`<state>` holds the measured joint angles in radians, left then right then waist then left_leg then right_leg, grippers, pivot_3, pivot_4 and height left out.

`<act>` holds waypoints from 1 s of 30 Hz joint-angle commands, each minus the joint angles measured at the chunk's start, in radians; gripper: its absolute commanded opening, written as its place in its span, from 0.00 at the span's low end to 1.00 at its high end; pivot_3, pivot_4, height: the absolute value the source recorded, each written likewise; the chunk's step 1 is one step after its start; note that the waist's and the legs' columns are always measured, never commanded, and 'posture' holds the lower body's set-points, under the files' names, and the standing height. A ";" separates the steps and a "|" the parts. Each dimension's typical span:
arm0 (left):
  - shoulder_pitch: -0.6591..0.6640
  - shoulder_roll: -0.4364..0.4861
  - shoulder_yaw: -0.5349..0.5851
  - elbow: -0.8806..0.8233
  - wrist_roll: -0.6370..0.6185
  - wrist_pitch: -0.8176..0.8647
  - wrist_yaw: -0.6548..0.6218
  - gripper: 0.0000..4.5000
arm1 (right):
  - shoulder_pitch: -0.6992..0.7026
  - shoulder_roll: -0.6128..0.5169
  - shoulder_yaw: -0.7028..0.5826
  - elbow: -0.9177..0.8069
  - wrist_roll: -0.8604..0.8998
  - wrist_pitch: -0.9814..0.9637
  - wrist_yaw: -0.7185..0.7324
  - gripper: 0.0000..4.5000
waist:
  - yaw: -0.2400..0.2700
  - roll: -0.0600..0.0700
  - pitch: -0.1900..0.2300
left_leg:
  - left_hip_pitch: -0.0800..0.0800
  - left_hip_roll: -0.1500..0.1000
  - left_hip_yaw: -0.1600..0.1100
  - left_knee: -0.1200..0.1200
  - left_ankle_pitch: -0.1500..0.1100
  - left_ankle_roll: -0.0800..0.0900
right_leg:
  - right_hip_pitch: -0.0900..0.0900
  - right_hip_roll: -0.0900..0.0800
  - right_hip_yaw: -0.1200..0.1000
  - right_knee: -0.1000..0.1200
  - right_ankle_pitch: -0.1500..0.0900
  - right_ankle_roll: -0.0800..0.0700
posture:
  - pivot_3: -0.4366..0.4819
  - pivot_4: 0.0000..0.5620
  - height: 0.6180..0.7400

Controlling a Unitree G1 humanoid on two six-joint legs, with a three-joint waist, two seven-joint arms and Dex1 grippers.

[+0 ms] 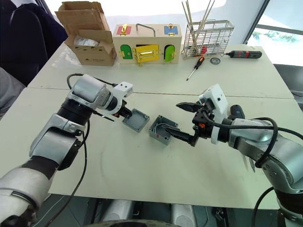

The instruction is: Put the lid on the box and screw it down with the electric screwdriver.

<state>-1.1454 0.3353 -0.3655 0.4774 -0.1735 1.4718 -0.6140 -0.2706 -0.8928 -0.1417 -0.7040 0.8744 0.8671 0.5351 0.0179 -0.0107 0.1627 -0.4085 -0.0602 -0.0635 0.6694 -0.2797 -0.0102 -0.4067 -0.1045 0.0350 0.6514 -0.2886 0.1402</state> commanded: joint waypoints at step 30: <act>0.200 -0.100 0.408 -0.408 -0.123 -0.951 0.106 0.01 | -0.504 0.547 -0.040 0.507 0.056 0.034 -0.304 1.00 | -0.041 -0.001 0.001 | -0.012 -0.001 0.002 -0.002 0.003 -0.006 | -0.021 -0.002 0.000 0.015 0.001 -0.001 | 0.48 0.27 0.92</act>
<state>-0.9410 0.2313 0.0311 0.1147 -0.2752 0.5362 -0.5015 -0.7548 -0.3497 -0.1503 -0.1814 0.9148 0.9113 0.2244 -0.0230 -0.0117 0.1632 -0.4203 -0.0607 -0.0612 0.6679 -0.2763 -0.0158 -0.4278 -0.1064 0.0349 0.6660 -0.2879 0.1395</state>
